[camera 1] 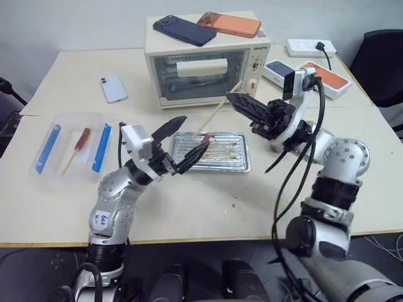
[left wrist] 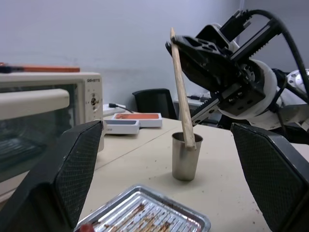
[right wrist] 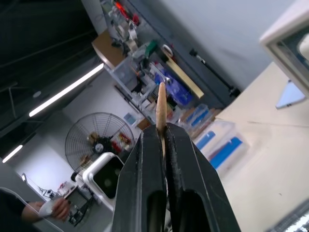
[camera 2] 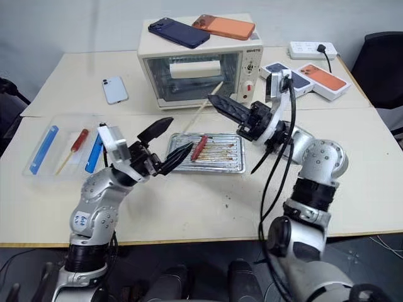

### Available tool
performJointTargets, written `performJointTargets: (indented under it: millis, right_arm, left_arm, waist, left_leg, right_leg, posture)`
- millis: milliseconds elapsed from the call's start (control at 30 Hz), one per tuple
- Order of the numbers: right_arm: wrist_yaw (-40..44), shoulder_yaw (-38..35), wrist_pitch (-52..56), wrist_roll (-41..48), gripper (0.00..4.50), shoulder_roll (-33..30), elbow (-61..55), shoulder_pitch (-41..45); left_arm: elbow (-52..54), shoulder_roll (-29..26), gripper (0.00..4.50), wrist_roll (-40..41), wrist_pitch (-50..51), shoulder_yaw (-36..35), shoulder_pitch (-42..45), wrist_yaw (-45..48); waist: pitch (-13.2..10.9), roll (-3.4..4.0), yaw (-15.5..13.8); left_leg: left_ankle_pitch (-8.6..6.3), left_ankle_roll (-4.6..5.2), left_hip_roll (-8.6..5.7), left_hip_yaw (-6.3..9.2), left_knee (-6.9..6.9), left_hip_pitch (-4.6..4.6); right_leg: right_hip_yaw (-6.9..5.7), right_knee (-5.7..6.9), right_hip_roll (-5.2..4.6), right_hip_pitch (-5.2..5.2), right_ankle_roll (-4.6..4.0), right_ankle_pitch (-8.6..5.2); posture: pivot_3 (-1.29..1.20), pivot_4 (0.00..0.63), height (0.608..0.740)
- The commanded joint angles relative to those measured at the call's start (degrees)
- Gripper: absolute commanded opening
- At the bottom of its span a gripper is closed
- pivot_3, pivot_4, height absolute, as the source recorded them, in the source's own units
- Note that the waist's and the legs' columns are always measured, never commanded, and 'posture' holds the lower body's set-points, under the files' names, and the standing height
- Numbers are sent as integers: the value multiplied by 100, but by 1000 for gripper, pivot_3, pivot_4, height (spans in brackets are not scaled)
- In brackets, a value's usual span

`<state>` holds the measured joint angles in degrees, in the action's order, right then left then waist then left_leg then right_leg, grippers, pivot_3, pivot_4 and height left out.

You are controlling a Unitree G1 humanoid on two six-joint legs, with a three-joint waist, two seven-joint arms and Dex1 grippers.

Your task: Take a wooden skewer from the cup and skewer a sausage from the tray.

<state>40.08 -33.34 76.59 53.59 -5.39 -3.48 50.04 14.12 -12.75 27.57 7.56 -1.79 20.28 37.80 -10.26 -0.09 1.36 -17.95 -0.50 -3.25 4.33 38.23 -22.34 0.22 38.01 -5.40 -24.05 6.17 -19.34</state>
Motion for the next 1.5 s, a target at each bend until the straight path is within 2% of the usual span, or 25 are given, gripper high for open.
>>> performJointTargets:
  millis: [33, 267, 300, 333, 533, 567, 867, 1000, 1100, 1200, 1333, 1400, 1433, 1500]
  right_arm:
    - [-873, -160, 66, 759, 29, 358, -612, -329]
    - [-1665, 53, -240, 1441, 29, 391, -770, -690]
    - [-1735, 97, -300, 1508, 0, 375, -777, -737]
    - [-1793, 142, -366, 1563, 0, 357, -782, -782]
    - [-1977, 454, -683, 1924, 0, 207, -766, -994]
    - [-2000, 510, -727, 1982, 0, 188, -773, -1032]
    - [-2219, 925, -1155, 2450, 0, 24, -845, -1371]
    - [-2391, 1008, -1302, 2816, 0, -66, -830, -1507]
    - [-2366, 1108, -1341, 2860, 654, -393, -862, -1614]
    - [-1410, 1432, -1698, 1819, 1345, -1428, -1192, -1908]
    - [362, 1938, -3244, -146, 2445, -3148, -1086, -2877]
    - [918, 1977, -3889, -622, 2932, -3473, -891, -3205]
    - [1295, 1939, -4418, -950, 3323, -3640, -645, -3416]
    - [2318, 1886, -6064, -1796, 3791, -3945, 34, -3906]
  left_arm:
    - [-137, 288, 4500, -152, -299, 156, 258, -164]
    - [-166, 400, 4500, -184, -413, 190, 393, -247]
    - [-159, 395, 4113, -175, -414, 190, 393, -242]
    - [-148, 391, 3995, -168, -413, 187, 389, -245]
    - [-114, 366, 2568, -140, -379, 190, 352, -245]
    - [-110, 369, 2216, -136, -373, 192, 355, -251]
    - [-77, 343, 52, -120, -328, 194, 345, -274]
    - [-86, 296, 52, -88, -251, 161, 400, -292]
    - [-101, 184, 0, 6, -97, 43, 478, -293]
    - [6, -156, 0, 165, 130, -161, 356, -143]
    - [151, -1006, 0, 522, 525, -744, -379, 277]
    - [242, -1250, 0, 672, 648, -932, -694, 375]
    - [264, -1392, 0, 719, 676, -1102, -933, 434]
    - [292, -1628, 0, 787, 719, -1480, -1470, 551]
  waist:
    - [2, -3, 2]
    - [3, -3, 49]
    - [3, -3, 48]
    - [3, -3, 42]
    - [3, -3, 32]
    - [3, -3, 32]
    - [2, -3, 29]
    - [2, -4, 27]
    - [2, -4, 25]
    - [2, -4, 18]
    - [2, -5, 5]
    - [0, -8, 24]
    - [-1, -9, 24]
    - [-2, -11, 12]
  left_leg:
    - [0, 0, 0, 1, -3, 4]
    - [1, 2, 5, -10, -18, 9]
    - [1, 2, 6, -10, -18, 9]
    - [1, 2, 6, -11, -17, 9]
    - [1, 3, 3, -11, -16, 8]
    - [1, 3, 4, -11, -16, 8]
    - [1, 4, 4, -11, -17, 8]
    - [0, 4, 4, -11, -16, 8]
    - [0, 4, 4, -11, -16, 8]
    - [-1, 6, 4, -12, -17, 8]
    - [-9, 21, 1, -18, -22, 8]
    - [-13, 27, 2, -20, -26, 9]
    - [-13, 28, 4, -26, -25, 10]
    - [-13, 28, 4, -28, -17, 12]
  right_leg:
    - [-1, -2, 1, 2, 0, 0]
    - [8, 9, 8, -2, 0, 0]
    - [8, 8, 9, -2, 0, 0]
    - [9, 8, 8, -2, 0, 0]
    - [11, 6, 8, -1, 0, 0]
    - [10, 5, 8, -1, 0, 0]
    - [11, 0, 8, -2, 0, 0]
    - [11, -5, 8, -1, 0, 0]
    - [12, -6, 8, -1, 0, 0]
    - [12, -10, 8, -1, 0, 0]
    - [10, -21, 10, 2, 1, 0]
    - [11, -27, 10, 4, 1, -1]
    - [11, -27, 11, 4, 1, -1]
    - [11, -30, 9, 5, 1, -1]
  posture:
    - [0, 150, 740]
    - [0, 150, 740]
    - [0, 150, 740]
    - [0, 150, 740]
    - [0, 150, 740]
    - [0, 150, 740]
    - [0, 150, 740]
    - [0, 150, 740]
    - [0, 150, 740]
    - [0, 150, 740]
    - [0, 150, 740]
    - [0, 150, 740]
    - [0, 150, 740]
    - [0, 150, 740]
